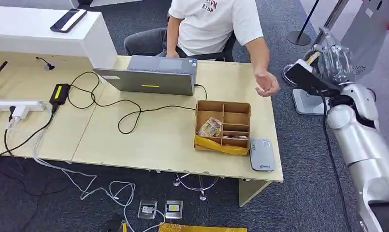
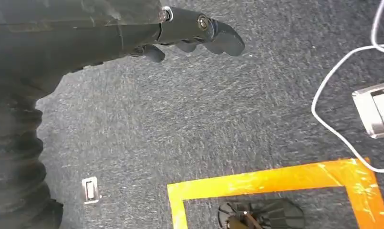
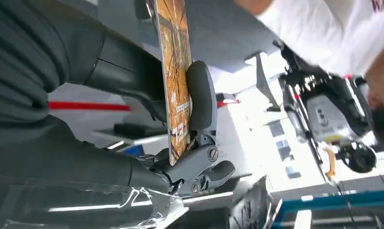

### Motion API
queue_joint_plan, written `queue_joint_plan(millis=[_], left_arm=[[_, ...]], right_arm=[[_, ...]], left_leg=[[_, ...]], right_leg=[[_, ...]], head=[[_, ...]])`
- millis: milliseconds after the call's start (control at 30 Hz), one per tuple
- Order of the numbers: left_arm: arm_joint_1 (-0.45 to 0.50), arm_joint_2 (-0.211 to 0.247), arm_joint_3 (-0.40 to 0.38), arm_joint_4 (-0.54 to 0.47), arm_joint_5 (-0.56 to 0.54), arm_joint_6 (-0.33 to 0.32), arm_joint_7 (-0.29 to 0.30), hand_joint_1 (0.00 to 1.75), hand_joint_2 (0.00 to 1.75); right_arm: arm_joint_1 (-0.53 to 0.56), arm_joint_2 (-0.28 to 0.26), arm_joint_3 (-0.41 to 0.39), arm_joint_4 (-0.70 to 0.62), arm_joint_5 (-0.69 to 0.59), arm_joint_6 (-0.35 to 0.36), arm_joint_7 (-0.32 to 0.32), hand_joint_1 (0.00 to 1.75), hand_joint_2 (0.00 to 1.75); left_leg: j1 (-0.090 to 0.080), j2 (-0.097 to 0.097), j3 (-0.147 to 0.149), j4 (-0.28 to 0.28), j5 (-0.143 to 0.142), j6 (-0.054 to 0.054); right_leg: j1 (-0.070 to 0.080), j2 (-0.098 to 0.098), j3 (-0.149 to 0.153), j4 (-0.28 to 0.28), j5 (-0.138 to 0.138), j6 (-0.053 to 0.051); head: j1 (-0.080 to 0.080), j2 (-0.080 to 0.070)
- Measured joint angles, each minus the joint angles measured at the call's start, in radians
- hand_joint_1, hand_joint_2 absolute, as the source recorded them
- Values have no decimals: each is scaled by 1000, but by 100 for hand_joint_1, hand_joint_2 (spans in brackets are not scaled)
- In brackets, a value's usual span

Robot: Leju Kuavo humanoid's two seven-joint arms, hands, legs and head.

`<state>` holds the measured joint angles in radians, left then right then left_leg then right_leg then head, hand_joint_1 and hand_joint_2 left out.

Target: Pass the card to the sensor for recognition and then transmit it.

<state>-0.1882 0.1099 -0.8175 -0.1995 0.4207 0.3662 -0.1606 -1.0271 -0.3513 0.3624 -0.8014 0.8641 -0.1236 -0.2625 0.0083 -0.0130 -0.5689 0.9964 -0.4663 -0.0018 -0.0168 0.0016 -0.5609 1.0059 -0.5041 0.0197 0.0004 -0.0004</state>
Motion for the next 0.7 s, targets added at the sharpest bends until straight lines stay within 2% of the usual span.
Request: queue_joint_plan(millis=[167, 300, 467, 700], left_arm=[[-13, -2, -13, -1, -11, 2, 9, 0, 175], [-19, -2, -14, -3, -14, 3, 10, 0, 175], [-21, -3, -20, -5, -14, 4, 11, 0, 175], [-21, -3, -22, -5, -11, 7, 11, 0, 175]], right_arm=[[-167, 51, 11, 134, 30, -2, -6, 175, 175], [-241, 86, 23, 211, 43, 5, 2, 175, 175], [-283, 121, 41, 294, 54, 19, 23, 175, 175], [-286, 162, 52, 364, 66, 28, 47, 175, 175]], left_leg=[[1, -1, -2, 0, 1, -1], [1, -1, -2, 0, 1, -1], [1, -1, -2, 0, 1, -1], [1, -2, -2, 0, 1, -1]], right_leg=[[1, -1, -1, 0, 0, 0], [1, -1, -1, 0, 0, 0], [1, -1, -1, 0, 0, 0], [1, -1, -1, 0, 0, 0]], head=[[0, 0], [0, 0], [0, 0], [0, 0]])
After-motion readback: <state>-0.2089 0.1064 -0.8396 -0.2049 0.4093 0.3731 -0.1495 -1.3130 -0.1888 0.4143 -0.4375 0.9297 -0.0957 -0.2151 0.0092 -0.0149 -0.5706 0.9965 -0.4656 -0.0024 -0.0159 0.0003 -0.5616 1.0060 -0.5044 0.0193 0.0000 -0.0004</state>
